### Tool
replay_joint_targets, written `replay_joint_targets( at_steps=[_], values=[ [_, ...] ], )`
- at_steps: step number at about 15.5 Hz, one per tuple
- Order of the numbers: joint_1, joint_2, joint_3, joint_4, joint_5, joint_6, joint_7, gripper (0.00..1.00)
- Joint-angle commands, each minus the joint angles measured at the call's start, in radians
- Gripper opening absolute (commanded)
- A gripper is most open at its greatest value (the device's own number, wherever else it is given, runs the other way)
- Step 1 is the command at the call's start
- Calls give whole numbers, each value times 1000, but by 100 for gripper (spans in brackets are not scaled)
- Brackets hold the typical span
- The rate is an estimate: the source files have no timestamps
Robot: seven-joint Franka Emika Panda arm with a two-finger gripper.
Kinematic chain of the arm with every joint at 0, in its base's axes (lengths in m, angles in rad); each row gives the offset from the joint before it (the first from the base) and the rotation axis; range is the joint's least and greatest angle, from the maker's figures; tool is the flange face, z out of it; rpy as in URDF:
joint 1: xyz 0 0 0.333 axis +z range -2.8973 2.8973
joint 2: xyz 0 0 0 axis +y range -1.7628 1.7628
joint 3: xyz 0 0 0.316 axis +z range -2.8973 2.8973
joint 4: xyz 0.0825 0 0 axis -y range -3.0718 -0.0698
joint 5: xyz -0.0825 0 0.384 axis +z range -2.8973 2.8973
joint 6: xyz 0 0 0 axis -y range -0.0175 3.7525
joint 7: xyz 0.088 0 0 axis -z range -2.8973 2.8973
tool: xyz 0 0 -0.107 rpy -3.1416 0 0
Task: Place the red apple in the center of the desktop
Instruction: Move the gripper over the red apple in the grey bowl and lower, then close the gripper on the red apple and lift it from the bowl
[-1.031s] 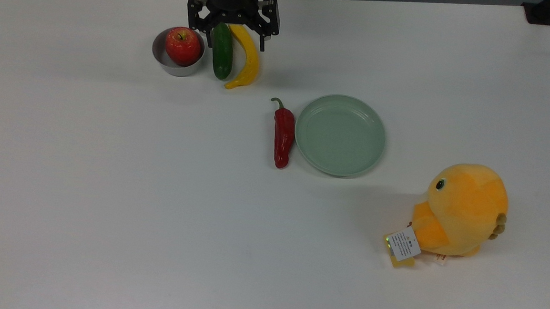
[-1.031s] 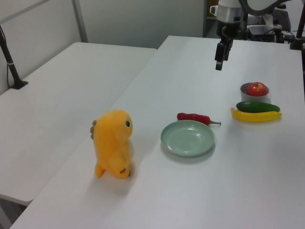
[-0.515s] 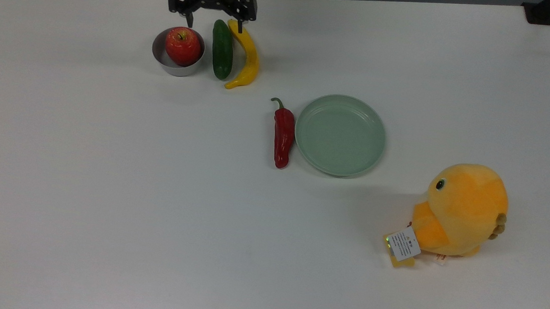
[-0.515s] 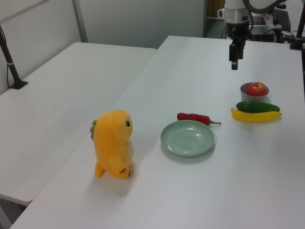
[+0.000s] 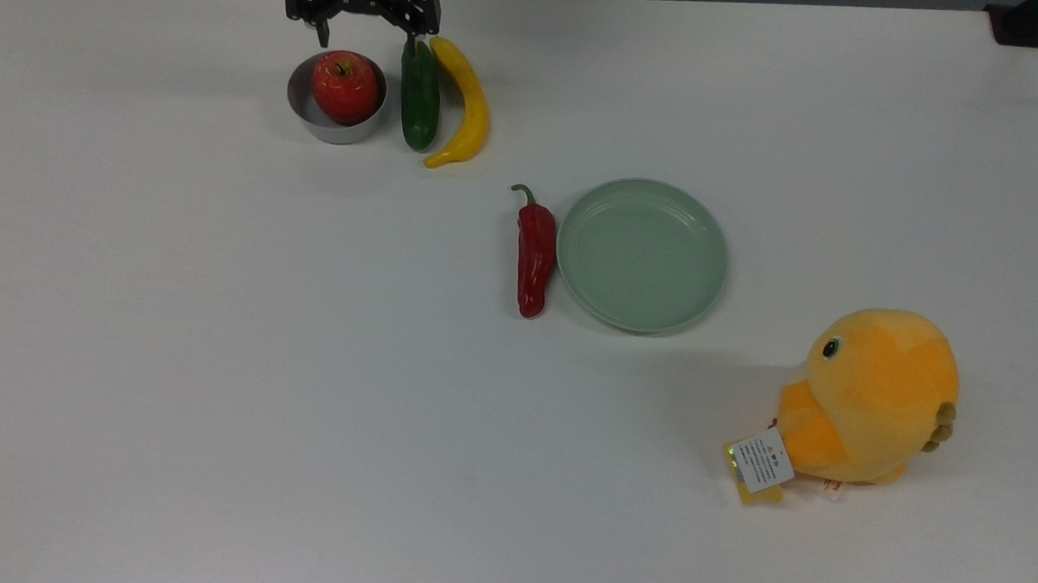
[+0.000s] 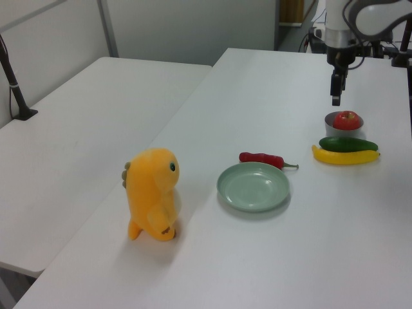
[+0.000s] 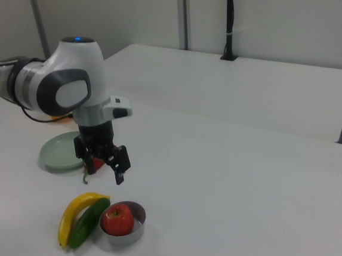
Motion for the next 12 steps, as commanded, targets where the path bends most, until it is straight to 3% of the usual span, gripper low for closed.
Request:
replay_joint_targets(
  at_steps=[1,3,5,12],
  values=[
    [-23,-52,-24,-96,-10,76,-31,100],
    [-24,-24,-31,-102,-13,79,-67,100],
    [-24,7,-72,-102,-21,112,-81,100],
    [-35,95,-74,-100,-69,154,-83,100]
  ],
)
